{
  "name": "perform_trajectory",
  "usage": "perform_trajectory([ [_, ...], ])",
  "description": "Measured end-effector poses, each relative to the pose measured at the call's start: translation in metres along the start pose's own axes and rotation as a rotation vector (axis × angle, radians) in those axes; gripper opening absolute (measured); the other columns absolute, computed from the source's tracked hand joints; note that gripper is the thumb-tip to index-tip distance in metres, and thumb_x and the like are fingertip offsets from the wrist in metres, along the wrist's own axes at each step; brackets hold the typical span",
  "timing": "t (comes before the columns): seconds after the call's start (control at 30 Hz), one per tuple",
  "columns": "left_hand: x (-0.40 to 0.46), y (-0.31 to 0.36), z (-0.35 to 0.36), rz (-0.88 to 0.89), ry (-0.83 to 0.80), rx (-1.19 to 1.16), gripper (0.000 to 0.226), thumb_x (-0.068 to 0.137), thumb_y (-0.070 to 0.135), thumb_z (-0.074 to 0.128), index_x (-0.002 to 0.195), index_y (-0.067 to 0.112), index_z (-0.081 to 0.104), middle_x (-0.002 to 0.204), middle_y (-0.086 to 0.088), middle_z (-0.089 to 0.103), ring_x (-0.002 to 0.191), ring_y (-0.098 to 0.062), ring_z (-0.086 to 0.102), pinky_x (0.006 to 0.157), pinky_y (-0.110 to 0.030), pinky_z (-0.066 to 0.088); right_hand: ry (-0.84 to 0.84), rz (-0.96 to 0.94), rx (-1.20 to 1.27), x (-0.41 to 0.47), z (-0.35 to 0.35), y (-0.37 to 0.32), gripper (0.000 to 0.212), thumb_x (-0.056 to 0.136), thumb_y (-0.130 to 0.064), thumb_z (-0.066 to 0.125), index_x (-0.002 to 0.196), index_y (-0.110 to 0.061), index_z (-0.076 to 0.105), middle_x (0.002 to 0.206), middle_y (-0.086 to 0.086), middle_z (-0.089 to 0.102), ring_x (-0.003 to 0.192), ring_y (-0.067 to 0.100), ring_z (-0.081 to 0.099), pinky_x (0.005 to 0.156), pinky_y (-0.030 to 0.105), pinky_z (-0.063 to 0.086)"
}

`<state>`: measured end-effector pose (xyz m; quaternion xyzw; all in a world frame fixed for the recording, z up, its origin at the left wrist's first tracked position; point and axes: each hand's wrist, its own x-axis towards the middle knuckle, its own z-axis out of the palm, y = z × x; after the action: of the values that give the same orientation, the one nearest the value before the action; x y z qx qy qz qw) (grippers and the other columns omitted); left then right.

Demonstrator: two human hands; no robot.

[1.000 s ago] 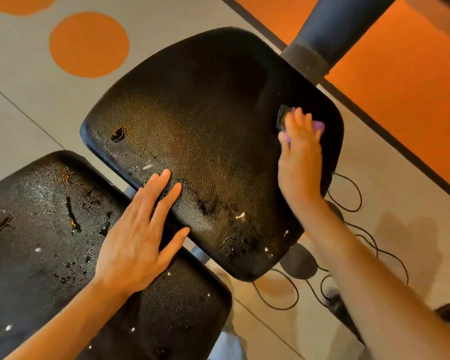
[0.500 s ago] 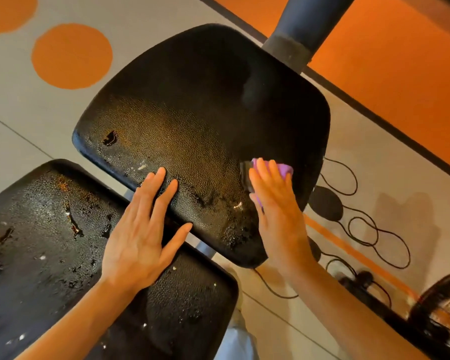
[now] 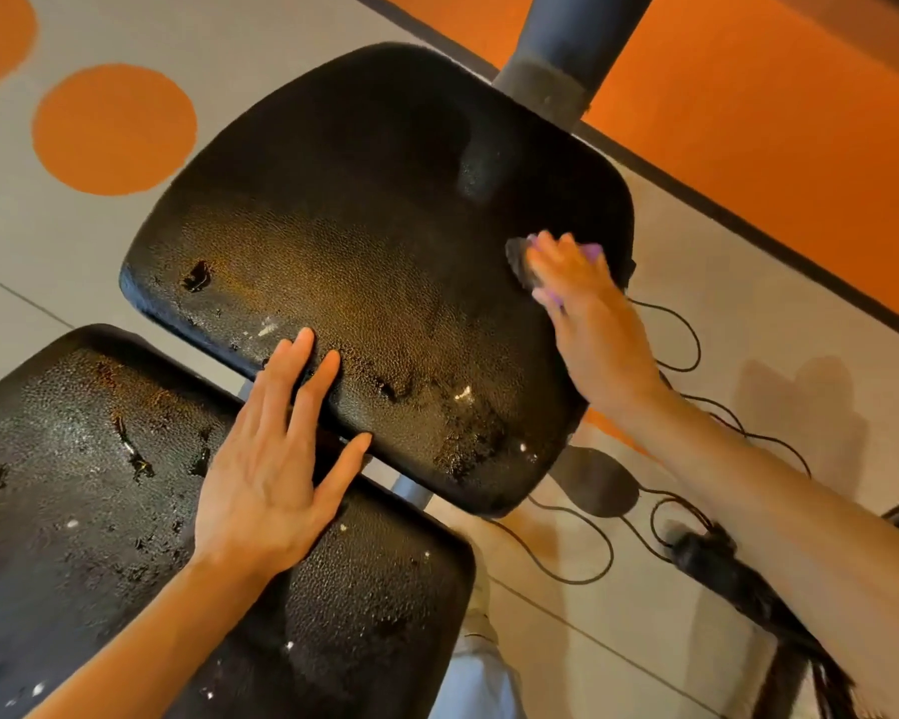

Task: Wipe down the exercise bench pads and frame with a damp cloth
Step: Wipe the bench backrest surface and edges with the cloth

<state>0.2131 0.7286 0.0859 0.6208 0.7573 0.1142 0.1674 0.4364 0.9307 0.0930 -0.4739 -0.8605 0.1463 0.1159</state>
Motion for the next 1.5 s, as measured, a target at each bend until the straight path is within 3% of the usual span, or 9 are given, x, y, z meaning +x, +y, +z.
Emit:
perform_trajectory([
  [0.1,0.001,0.0,0.0,-0.002,0.003,-0.001,0.074,0.095,0.056,0.037,0.155,0.014,0.028,0.166,-0.003,0.014,0.155,-0.021,0.012,0.121,-0.046,0.026,0.104,0.23,0.026,0.019,0.008,-0.003,0.041,0.099,-0.007,0.044,0.141,-0.006,0.042,0.151,0.014,0.037,0.144,0.028,0.026,0.118,0.051,0.023],
  [0.3,0.0,-0.001,0.0,0.013,0.015,-0.003,0.074,0.095,0.056,0.036,0.155,0.013,0.028,0.166,-0.003,0.015,0.155,-0.021,0.013,0.12,-0.044,0.025,-0.011,-0.066,-0.012,-0.057,0.003,-0.01,0.047,0.096,-0.014,0.055,0.142,-0.009,0.043,0.149,0.008,0.042,0.142,0.024,0.033,0.115,0.041,0.033],
  [0.5,0.001,0.0,0.002,0.014,0.024,0.005,0.073,0.095,0.053,0.04,0.154,0.012,0.03,0.166,-0.005,0.017,0.154,-0.021,0.014,0.121,-0.042,0.025,0.117,0.281,0.094,-0.005,0.003,0.0,0.045,0.1,-0.008,0.046,0.144,-0.009,0.038,0.154,0.01,0.033,0.146,0.025,0.021,0.118,0.05,0.022],
  [0.7,0.0,0.0,0.001,-0.002,0.031,0.009,0.074,0.094,0.055,0.038,0.154,0.013,0.029,0.166,-0.003,0.016,0.155,-0.018,0.011,0.121,-0.038,0.021,0.053,-0.03,0.108,-0.085,0.006,-0.017,0.042,0.099,-0.015,0.047,0.139,-0.004,0.046,0.148,0.01,0.042,0.143,0.023,0.031,0.115,0.047,0.031],
  [0.9,0.0,-0.001,0.002,0.007,0.027,0.023,0.075,0.094,0.057,0.038,0.155,0.014,0.026,0.166,-0.003,0.014,0.155,-0.018,0.009,0.12,-0.037,0.02,0.208,0.314,0.149,-0.04,0.017,-0.027,0.042,0.099,-0.007,0.048,0.141,-0.008,0.044,0.151,0.01,0.039,0.145,0.025,0.025,0.118,0.05,0.023],
  [1.1,-0.001,0.0,0.001,0.007,0.044,0.033,0.076,0.094,0.059,0.038,0.155,0.015,0.026,0.166,-0.003,0.013,0.155,-0.019,0.01,0.12,-0.036,0.02,0.071,0.08,0.148,-0.131,0.025,-0.078,0.051,0.088,0.007,0.059,0.137,-0.001,0.048,0.146,0.014,0.045,0.141,0.03,0.033,0.118,0.049,0.024],
  [1.27,-0.001,0.0,0.003,0.003,0.05,0.048,0.076,0.095,0.06,0.036,0.155,0.016,0.024,0.166,-0.003,0.012,0.155,-0.018,0.01,0.121,-0.036,0.02,0.227,0.352,0.1,-0.069,0.028,-0.061,0.046,0.094,-0.002,0.053,0.139,-0.006,0.046,0.148,0.013,0.042,0.143,0.029,0.029,0.116,0.053,0.025],
  [1.4,-0.002,-0.001,0.002,0.019,0.062,0.045,0.076,0.095,0.059,0.038,0.155,0.015,0.024,0.166,-0.003,0.013,0.154,-0.019,0.011,0.12,-0.036,0.021,0.117,0.069,0.07,-0.164,0.039,-0.112,0.051,0.091,0.002,0.047,0.141,-0.006,0.044,0.151,0.01,0.038,0.145,0.027,0.025,0.119,0.048,0.021],
  [1.5,-0.002,0.0,0.001,0.012,0.067,0.047,0.074,0.097,0.059,0.038,0.156,0.016,0.024,0.166,-0.003,0.012,0.155,-0.019,0.01,0.119,-0.034,0.021,0.153,0.054,0.088,-0.118,0.031,-0.077,0.048,0.087,0.008,0.057,0.134,-0.003,0.052,0.143,0.014,0.048,0.139,0.029,0.036,0.118,0.047,0.024],
])
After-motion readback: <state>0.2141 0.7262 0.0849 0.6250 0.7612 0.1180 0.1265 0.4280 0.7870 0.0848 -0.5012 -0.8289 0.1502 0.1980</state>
